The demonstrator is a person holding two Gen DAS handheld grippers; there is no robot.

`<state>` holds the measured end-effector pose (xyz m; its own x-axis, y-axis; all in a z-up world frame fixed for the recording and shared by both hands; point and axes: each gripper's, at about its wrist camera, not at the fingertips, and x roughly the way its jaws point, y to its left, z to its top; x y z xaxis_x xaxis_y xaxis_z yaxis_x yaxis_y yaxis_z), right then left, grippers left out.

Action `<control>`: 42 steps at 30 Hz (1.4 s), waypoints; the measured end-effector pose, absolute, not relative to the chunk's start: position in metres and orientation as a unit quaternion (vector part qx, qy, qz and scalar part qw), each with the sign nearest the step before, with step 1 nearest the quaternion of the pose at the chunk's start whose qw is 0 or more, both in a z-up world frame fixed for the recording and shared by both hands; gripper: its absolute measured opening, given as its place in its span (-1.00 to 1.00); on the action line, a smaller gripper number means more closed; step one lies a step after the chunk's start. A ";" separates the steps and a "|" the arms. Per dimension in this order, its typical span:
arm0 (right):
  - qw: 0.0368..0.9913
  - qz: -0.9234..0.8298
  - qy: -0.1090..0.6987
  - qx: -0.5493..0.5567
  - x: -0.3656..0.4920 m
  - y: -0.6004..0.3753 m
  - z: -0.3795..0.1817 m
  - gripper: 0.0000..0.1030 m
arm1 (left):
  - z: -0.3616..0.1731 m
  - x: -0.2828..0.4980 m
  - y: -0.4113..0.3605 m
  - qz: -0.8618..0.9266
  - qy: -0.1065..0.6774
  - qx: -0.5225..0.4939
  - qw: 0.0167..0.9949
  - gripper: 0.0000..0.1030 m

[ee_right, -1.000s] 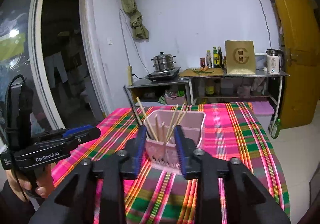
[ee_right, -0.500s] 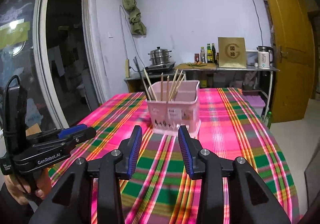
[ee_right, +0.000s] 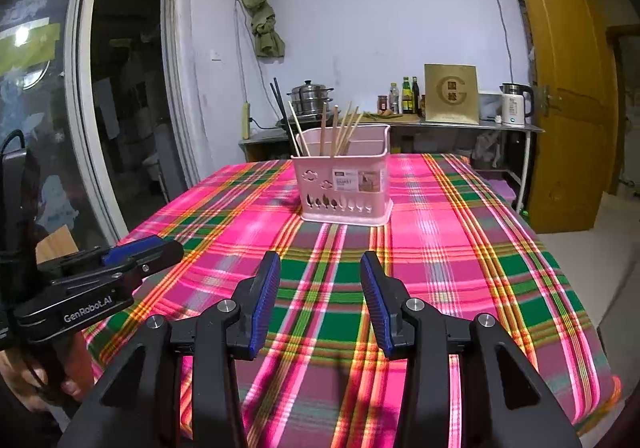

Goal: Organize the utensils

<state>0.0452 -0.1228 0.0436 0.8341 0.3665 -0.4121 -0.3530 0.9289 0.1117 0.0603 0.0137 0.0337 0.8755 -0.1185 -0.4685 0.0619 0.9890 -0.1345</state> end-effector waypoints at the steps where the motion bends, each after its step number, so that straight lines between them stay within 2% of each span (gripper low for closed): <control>1: 0.958 0.186 0.218 0.014 0.043 -0.123 0.043 -0.18 | 0.033 0.059 0.013 -0.047 0.245 -0.057 0.967 -0.32; 42: 0.959 0.179 0.221 0.007 0.038 -0.125 0.039 -0.18 | 0.025 0.055 0.005 -0.039 0.254 -0.047 0.965 -0.32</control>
